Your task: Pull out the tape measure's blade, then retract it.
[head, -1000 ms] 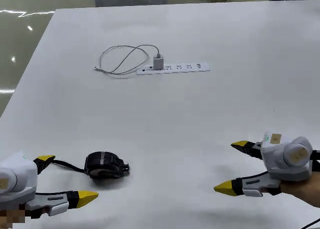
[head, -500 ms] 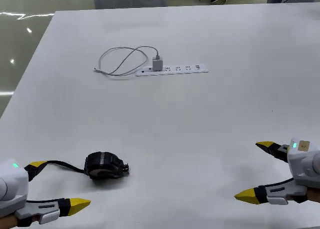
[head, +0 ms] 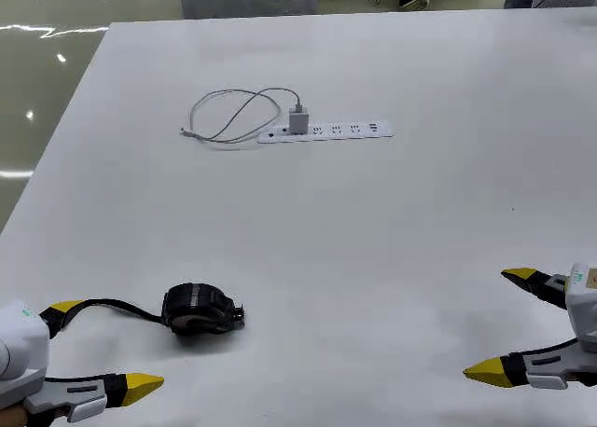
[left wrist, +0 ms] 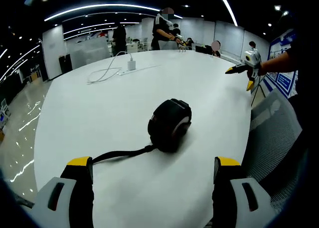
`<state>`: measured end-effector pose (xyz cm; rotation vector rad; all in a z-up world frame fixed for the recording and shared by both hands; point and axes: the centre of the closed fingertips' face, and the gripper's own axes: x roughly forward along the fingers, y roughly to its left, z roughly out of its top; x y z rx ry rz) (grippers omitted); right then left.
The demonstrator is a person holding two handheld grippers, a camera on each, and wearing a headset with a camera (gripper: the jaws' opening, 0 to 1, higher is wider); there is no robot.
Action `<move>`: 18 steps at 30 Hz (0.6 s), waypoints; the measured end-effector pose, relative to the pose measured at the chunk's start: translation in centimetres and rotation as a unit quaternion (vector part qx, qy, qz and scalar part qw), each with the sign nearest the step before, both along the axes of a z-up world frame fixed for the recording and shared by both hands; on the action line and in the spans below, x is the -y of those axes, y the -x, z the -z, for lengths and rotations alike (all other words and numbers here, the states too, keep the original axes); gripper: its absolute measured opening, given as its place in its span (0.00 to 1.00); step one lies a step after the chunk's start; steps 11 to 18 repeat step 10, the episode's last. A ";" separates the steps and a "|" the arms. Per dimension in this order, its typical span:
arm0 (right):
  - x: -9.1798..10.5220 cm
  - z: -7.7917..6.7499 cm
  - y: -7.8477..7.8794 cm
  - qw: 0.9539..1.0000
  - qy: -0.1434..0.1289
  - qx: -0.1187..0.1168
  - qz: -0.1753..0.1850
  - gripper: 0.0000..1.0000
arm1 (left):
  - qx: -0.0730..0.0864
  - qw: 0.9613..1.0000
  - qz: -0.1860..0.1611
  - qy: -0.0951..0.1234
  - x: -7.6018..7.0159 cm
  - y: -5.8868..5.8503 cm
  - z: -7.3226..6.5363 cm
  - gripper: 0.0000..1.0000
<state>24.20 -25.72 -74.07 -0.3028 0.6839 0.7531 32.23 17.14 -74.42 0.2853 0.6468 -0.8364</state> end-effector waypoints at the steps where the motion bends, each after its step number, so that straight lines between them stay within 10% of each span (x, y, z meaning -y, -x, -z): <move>1: 0.0 0.0 0.0 1.000 0.000 0.000 0.000 0.99 | 0.000 1.000 0.001 -0.001 0.0 0.0 0.0 0.99; 18: 0.2 0.0 0.1 1.000 0.002 0.000 -0.004 0.99 | 0.003 1.000 0.004 -0.012 -0.5 -0.1 -0.1 0.99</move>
